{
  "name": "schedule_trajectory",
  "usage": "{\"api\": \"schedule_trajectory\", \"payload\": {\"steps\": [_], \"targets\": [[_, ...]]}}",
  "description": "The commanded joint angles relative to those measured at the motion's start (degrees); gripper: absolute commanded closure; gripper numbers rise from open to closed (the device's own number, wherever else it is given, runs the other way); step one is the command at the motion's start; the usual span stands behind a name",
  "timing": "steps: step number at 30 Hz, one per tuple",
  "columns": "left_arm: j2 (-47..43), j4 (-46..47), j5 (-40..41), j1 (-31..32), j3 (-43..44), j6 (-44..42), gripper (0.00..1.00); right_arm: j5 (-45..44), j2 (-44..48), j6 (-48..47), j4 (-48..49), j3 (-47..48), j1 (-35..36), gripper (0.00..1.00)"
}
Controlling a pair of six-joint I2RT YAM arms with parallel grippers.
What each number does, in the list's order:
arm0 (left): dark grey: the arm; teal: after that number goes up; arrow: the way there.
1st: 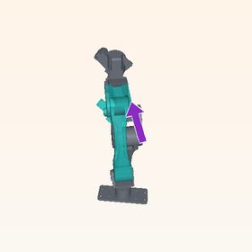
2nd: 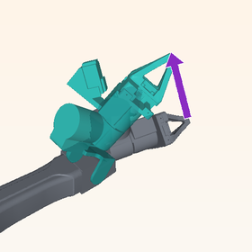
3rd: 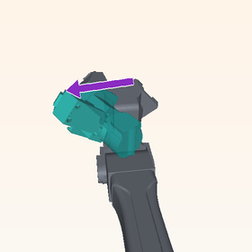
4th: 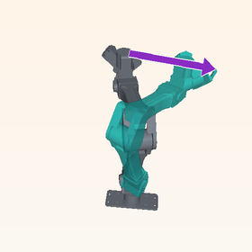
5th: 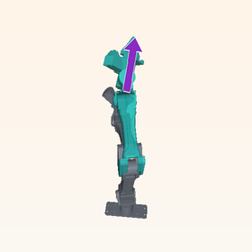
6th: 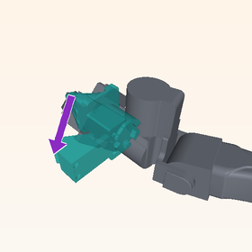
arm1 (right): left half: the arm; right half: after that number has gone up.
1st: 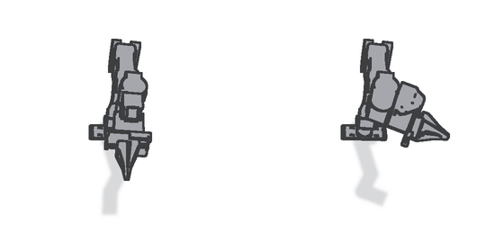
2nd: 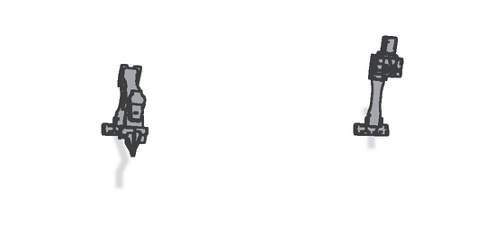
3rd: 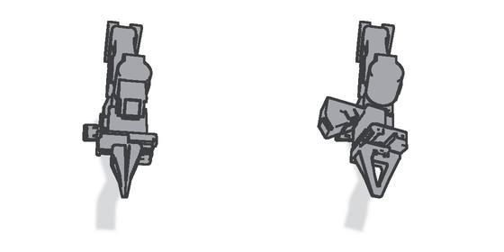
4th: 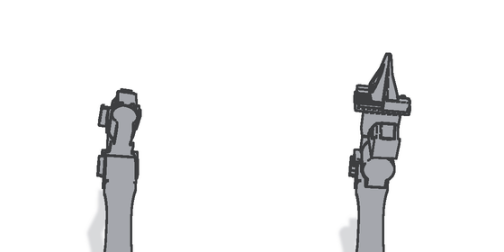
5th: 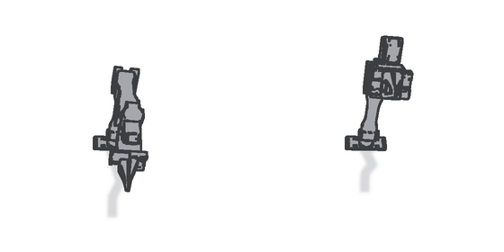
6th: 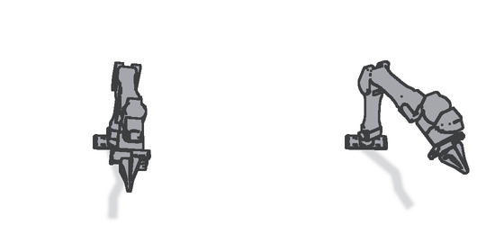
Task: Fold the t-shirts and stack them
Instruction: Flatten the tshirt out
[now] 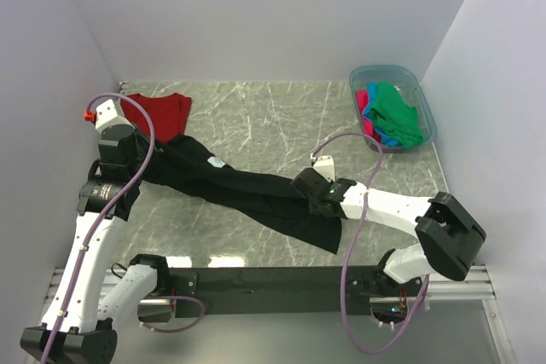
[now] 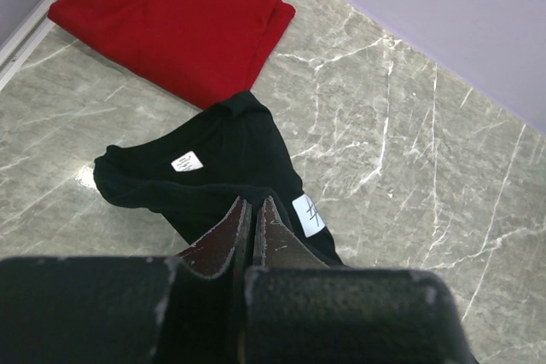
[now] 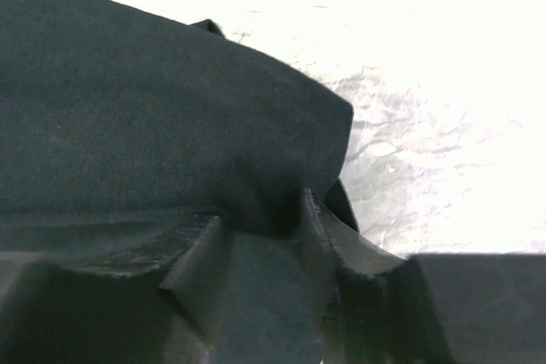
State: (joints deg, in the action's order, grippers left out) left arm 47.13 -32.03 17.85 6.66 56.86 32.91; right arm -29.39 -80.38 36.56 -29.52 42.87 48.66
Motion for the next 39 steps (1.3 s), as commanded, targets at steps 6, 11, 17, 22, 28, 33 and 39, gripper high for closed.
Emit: {"api": "schedule_trajectory", "payload": {"steps": [6, 11, 17, 22, 28, 33, 39], "targets": [[-0.6, 0.6, 0.2, -0.3, 1.1, -1.3, 0.99, -3.7, 1.2, 1.8, -2.1, 2.5, -0.7, 0.99], [-0.6, 0.7, 0.1, -0.3, 1.1, -1.3, 0.99, -4.4, 5.8, 2.4, -5.6, 1.7, -0.7, 1.0], [-0.3, 0.7, -0.2, -0.3, 2.1, -1.4, 0.99, -4.9, 15.4, 0.8, -10.7, 4.8, -0.6, 1.0], [-0.1, 1.3, -1.1, -0.3, 3.3, -1.1, 1.0, -11.6, 19.1, -2.9, -13.8, 11.2, -1.1, 1.0], [0.2, 2.0, -1.4, -0.3, 10.3, -2.3, 1.0, -17.2, 19.9, -9.4, -16.3, 23.3, -4.1, 1.0], [4.5, 1.5, -4.0, -0.3, 19.6, -4.2, 0.99, -18.1, 21.7, -17.8, -13.9, 37.9, -5.7, 1.0], [10.3, -0.7, -10.7, -0.4, 31.8, -5.0, 0.99, -15.6, 17.5, -25.5, -13.3, 52.0, -7.0, 1.0]]}}
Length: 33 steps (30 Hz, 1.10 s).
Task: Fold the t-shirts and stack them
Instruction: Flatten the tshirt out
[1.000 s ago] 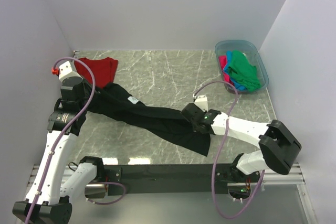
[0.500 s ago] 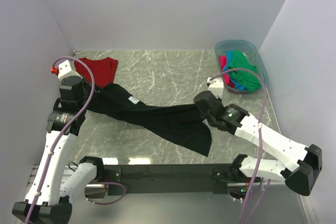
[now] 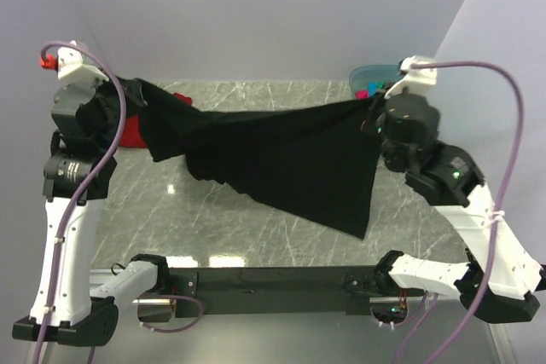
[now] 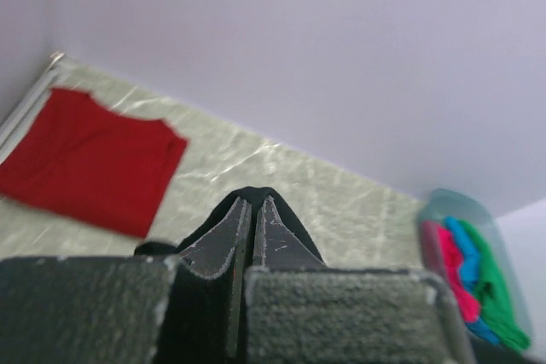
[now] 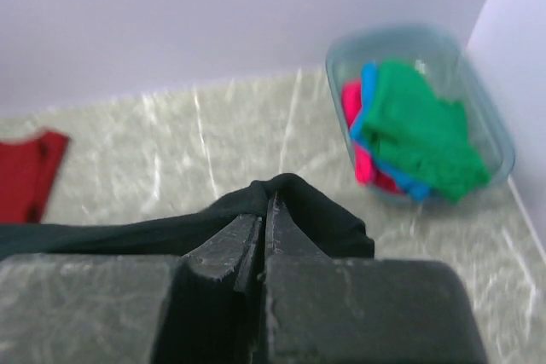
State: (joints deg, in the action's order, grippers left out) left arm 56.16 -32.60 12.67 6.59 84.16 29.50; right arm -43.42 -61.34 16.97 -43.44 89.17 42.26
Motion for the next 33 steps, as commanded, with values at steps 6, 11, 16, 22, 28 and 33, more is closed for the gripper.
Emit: {"api": "schedule_trajectory", "payload": {"steps": [6, 11, 16, 22, 28, 33], "targets": [[-3.5, -1.9, -16.4, -0.3, 9.3, -1.7, 1.0, 6.5, 3.2, -5.1, -3.0, 8.2, -0.4, 1.0], [-5.5, -6.1, -25.1, -0.3, 18.1, -0.8, 0.99, 17.8, 8.4, -4.7, -4.7, 11.4, -0.4, 1.0], [-6.2, -7.3, -27.5, -0.3, 26.1, 0.7, 0.99, 20.0, 10.6, -5.3, -6.5, 17.4, -0.3, 1.0], [-6.7, -4.9, -29.1, -0.3, 27.7, 2.8, 1.0, 21.7, 11.2, -7.1, -5.2, 22.6, -0.4, 1.0], [-4.9, 1.1, -27.8, -0.3, 19.2, 4.5, 0.99, 19.4, 8.5, -9.0, -1.0, 19.6, -0.3, 1.0], [2.5, 3.6, -25.4, -0.3, 13.1, 4.3, 0.99, 18.0, 1.4, -10.0, 2.0, 17.0, -1.9, 1.0]]}}
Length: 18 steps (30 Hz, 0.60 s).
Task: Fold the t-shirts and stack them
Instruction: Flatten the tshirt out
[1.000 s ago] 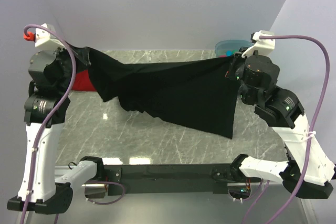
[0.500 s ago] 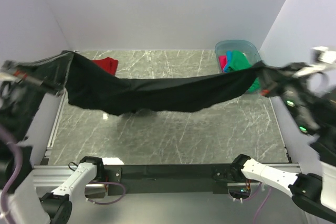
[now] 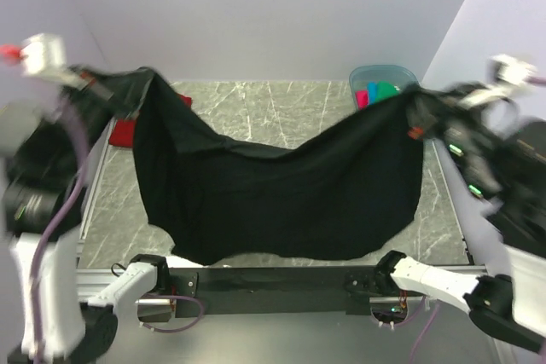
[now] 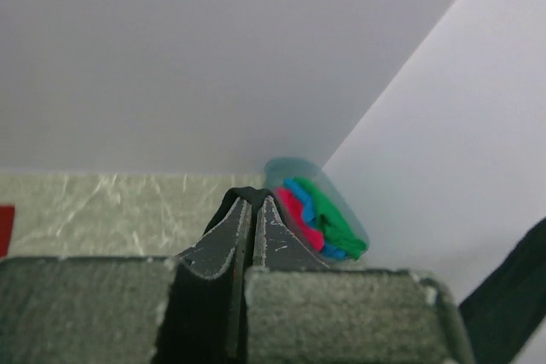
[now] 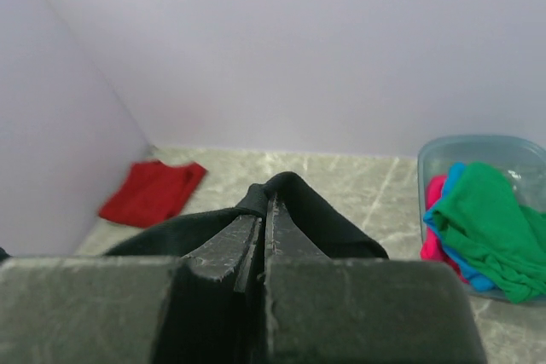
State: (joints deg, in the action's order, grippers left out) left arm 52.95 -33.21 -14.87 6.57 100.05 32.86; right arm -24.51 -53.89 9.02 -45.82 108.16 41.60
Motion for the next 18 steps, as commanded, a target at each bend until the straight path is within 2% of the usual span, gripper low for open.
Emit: {"api": "schedule_trajectory", "payload": {"steps": [1, 5, 8, 9, 13, 18], "targets": [[8.8, 4.9, 2.6, -0.2, -3.3, 0.8, 0.99, 1.5, -7.4, -1.9, 4.9, -2.5, -2.4, 1.0], [17.4, 6.1, 3.4, -0.3, -2.5, 0.3, 0.99, 7.3, -15.0, -1.6, 7.3, -3.0, -9.5, 1.0], [26.0, 3.8, 3.9, -0.3, 3.9, -0.9, 0.99, 11.8, -20.9, -2.0, 8.8, -0.5, -12.9, 1.0], [28.3, 2.9, 3.8, -0.3, 8.7, -1.5, 0.99, 12.9, -22.4, -2.1, 9.4, 0.3, -14.8, 1.0], [38.2, 0.8, 3.5, -0.4, 21.0, -3.3, 0.99, 17.2, -30.5, -3.0, 10.7, 10.3, -18.7, 1.0], [39.4, 6.7, 1.5, -1.1, 28.9, -5.3, 0.99, 22.2, -38.7, -3.6, 11.5, 21.5, -21.6, 1.0]]}}
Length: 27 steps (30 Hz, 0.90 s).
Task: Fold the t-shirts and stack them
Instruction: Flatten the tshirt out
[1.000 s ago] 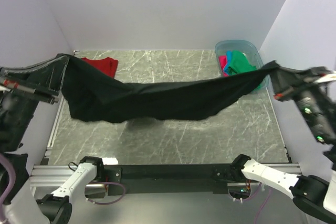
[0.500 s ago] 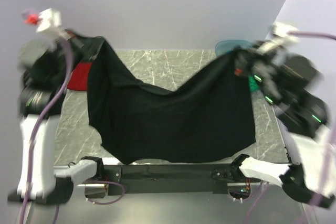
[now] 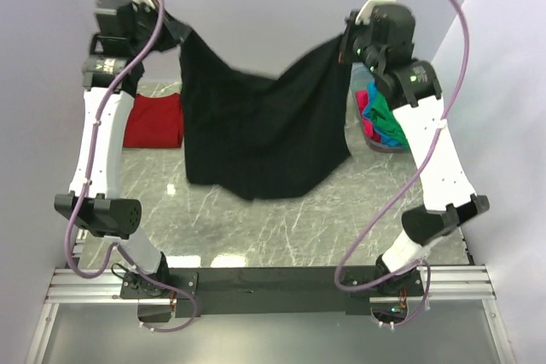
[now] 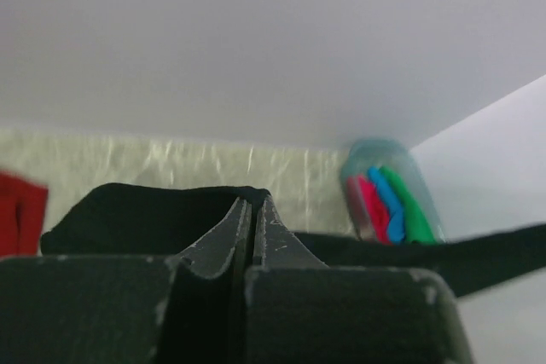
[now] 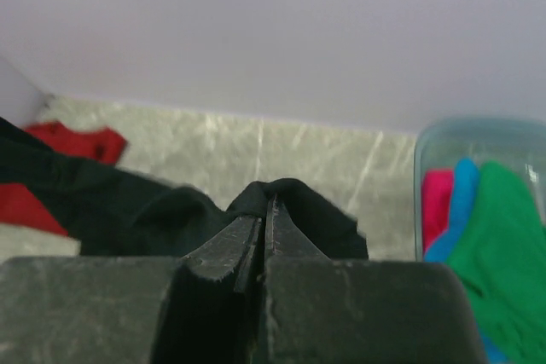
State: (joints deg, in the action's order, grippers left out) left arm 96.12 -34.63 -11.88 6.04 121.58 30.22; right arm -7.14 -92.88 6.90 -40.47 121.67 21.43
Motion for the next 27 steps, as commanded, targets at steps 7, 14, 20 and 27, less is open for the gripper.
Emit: {"api": "schedule_trajectory", "payload": {"steps": [7, 14, 20, 27], "targets": [[-12.9, 19.0, -0.2, -1.4, 1.2, -6.0, 0.99, 7.0, 3.7, -4.3, 11.1, 7.5, -2.5, 1.0], [-28.0, 21.0, 0.4, -1.3, -33.3, -1.8, 1.0, 5.9, 16.0, -5.8, 16.4, -22.0, -2.5, 1.0], [-42.9, 26.0, 0.7, -1.3, -70.2, 7.7, 0.99, 7.0, 24.5, -2.5, 22.6, -51.5, -2.0, 1.0], [-52.0, 19.3, -0.9, -1.2, -85.9, 9.9, 0.99, 2.6, 26.4, 2.6, 18.6, -63.4, 1.2, 1.0]]}}
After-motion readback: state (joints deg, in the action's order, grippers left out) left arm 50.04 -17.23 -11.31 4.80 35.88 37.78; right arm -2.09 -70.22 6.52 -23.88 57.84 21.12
